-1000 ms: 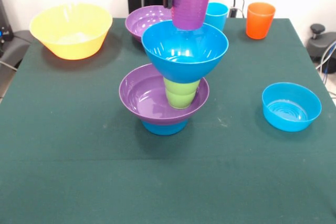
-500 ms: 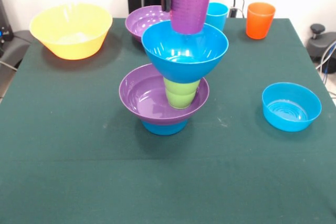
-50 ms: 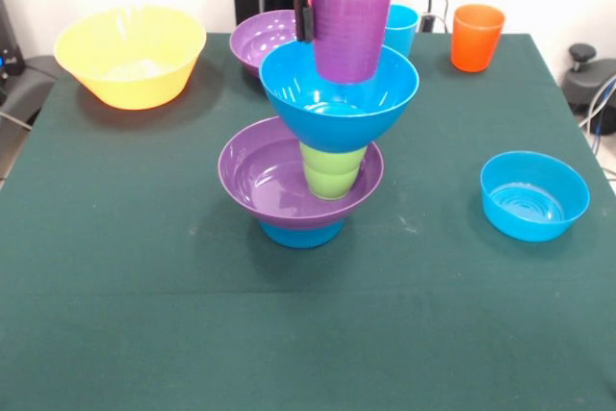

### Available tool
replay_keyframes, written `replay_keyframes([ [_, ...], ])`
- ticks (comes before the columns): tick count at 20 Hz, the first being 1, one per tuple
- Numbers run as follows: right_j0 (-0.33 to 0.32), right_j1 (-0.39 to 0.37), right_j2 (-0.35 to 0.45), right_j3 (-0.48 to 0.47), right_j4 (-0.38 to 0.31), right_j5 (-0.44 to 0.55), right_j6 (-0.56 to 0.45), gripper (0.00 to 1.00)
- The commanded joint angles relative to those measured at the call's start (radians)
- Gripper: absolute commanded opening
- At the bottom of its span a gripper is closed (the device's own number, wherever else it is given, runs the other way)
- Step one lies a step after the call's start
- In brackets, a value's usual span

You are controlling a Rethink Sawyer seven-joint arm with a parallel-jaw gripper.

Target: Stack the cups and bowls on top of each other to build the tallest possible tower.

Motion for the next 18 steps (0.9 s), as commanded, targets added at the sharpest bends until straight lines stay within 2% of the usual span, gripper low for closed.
replay_keyframes([
  [1,-0.002,0.064,0.015,-0.044,-0.107,0.067,-0.265,0.0],
  [18,-0.006,0.07,0.019,-0.055,-0.138,0.147,-0.3,0.0],
])
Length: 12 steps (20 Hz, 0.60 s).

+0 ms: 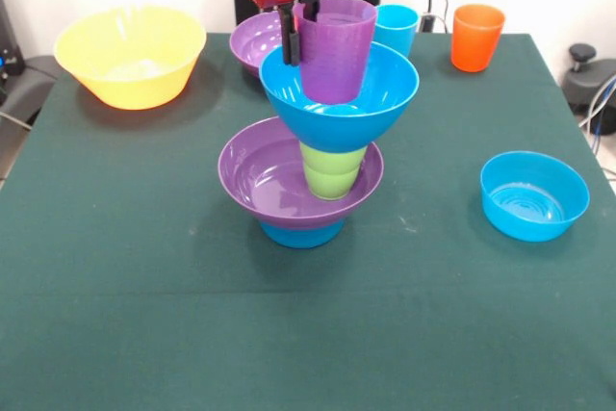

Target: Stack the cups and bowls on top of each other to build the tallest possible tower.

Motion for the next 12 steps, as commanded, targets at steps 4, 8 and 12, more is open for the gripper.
replay_keyframes([
  [4,-0.01,0.036,0.026,-0.022,-0.057,0.127,-0.296,0.0],
  [8,-0.009,0.038,0.028,-0.02,-0.055,0.135,-0.291,0.0],
  [12,-0.012,0.04,0.031,-0.013,-0.057,0.121,-0.284,0.0],
])
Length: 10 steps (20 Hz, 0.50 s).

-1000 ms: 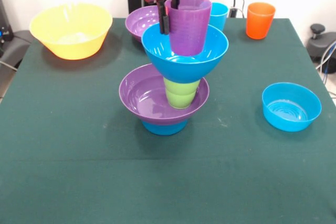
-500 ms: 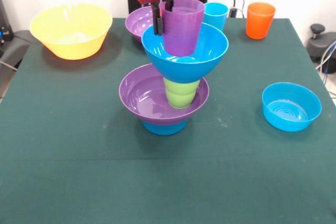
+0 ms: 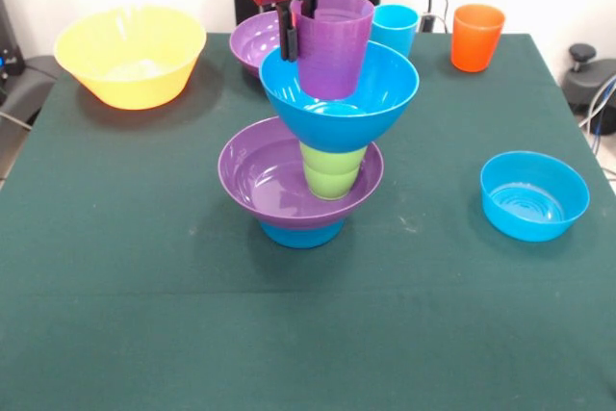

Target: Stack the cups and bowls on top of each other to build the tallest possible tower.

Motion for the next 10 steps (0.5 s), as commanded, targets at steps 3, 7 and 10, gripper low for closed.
replay_keyframes([
  [3,-0.009,0.042,0.027,-0.011,-0.057,0.091,-0.282,0.0],
  [7,-0.01,0.047,0.027,-0.013,-0.066,0.08,-0.285,0.0],
  [10,-0.012,0.048,0.026,-0.012,-0.077,0.072,-0.29,0.0],
])
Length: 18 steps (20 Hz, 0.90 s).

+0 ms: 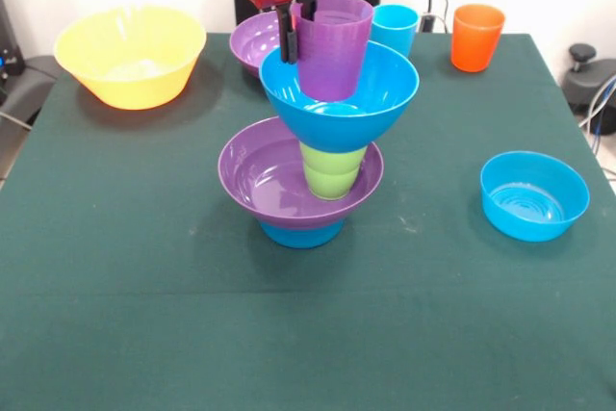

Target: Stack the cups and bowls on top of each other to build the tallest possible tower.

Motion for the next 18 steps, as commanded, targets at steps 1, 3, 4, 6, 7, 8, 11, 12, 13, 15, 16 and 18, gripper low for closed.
replay_keyframes([
  [1,-0.009,0.039,0.023,-0.013,-0.076,0.071,-0.292,0.0],
  [3,-0.01,0.043,0.023,-0.015,-0.079,0.074,-0.296,0.0],
  [4,-0.01,0.048,0.023,-0.018,-0.08,0.079,-0.299,0.0],
  [6,-0.011,0.053,0.023,-0.018,-0.082,0.082,-0.302,0.0],
  [7,-0.011,0.054,0.023,-0.019,-0.082,0.084,-0.302,0.0],
  [8,-0.011,0.054,0.023,-0.019,-0.083,0.085,-0.302,0.0],
  [11,-0.008,0.053,0.02,-0.022,-0.088,0.093,-0.302,0.0],
  [12,-0.007,0.053,0.018,-0.024,-0.09,0.097,-0.302,0.0],
  [13,-0.007,0.053,0.017,-0.025,-0.093,0.096,-0.303,0.0],
  [15,-0.007,0.053,0.016,-0.024,-0.097,0.097,-0.303,0.0],
  [16,-0.008,0.054,0.017,-0.022,-0.097,0.097,-0.303,0.0],
  [18,-0.011,0.057,0.02,-0.016,-0.091,0.091,-0.299,0.0],
])
